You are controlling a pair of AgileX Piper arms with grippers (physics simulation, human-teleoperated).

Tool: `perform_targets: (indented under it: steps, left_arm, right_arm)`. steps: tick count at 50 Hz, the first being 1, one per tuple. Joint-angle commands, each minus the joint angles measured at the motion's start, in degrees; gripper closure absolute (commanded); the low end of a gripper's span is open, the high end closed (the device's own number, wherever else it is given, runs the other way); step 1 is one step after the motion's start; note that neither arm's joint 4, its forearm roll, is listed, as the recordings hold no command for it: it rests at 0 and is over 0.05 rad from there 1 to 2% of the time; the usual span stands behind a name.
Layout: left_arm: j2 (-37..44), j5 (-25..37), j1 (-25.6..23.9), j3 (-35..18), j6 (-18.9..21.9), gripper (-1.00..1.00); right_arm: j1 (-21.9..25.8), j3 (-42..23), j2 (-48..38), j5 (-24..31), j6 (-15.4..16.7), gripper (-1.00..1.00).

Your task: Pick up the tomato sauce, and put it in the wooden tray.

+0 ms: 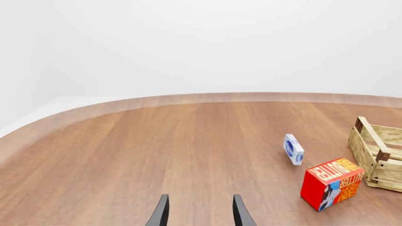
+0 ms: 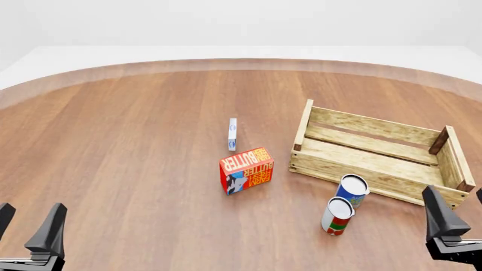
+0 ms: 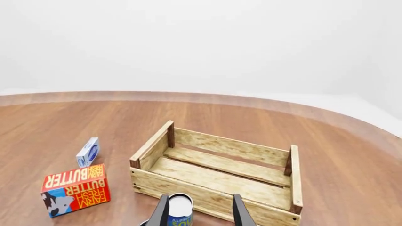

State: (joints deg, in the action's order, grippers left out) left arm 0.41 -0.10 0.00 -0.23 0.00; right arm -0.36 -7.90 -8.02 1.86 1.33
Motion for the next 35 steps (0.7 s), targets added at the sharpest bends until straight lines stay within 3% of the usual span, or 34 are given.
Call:
perform_targets:
  steps: [1, 4, 7, 9, 10, 15, 17, 21, 23, 25, 27, 35]
  left_arm:
    - [0.0, 0.0, 0.0, 0.0, 0.0, -1.0]
    - [0.0, 0.0, 0.0, 0.0, 0.0, -1.0]
    - [0.0, 0.0, 0.0, 0.0, 0.0, -1.0]
    - [0.0, 0.0, 0.0, 0.0, 0.0, -1.0]
    - [0.0, 0.0, 0.0, 0.0, 0.0, -1.0]
    - [0.0, 0.0, 0.0, 0.0, 0.0, -1.0]
    - [0.0, 0.0, 0.0, 0.0, 0.0, -1.0]
    - [0.0, 0.0, 0.0, 0.0, 0.0, -1.0]
    - [0.0, 0.0, 0.0, 0.0, 0.0, -1.0]
    - [0.0, 0.0, 0.0, 0.0, 0.0, -1.0]
    - [0.0, 0.0, 0.0, 0.0, 0.0, -1.0]
    - [0.0, 0.0, 0.0, 0.0, 0.0, -1.0]
  right_arm:
    - [-1.5, -12.6, -13.7, 3.3, 0.1, -1.0]
    - [0.0, -16.2, -14.2, 5.3, -0.1, -1.0]
    - [4.5, -23.7, -21.2, 9.9, -2.5, -1.0]
    - [3.5, -24.9, -21.5, 11.6, -3.1, -1.0]
    - [4.5, -28.4, -24.5, 15.1, -3.3, -1.0]
    - [5.6, -32.2, -28.9, 19.3, -5.8, -1.0]
    - [7.7, -34.4, -29.8, 21.0, -8.7, -1.0]
    - [8.2, -36.6, -31.4, 22.9, -9.3, -1.0]
    - [8.8, -41.5, -36.4, 27.9, -13.1, -1.0]
    - [9.6, -42.5, -36.5, 28.3, -14.8, -1.0]
    - [9.3, -43.2, -36.6, 29.0, -13.3, -1.0]
    - [11.8, -45.5, -41.0, 32.8, -15.5, -1.0]
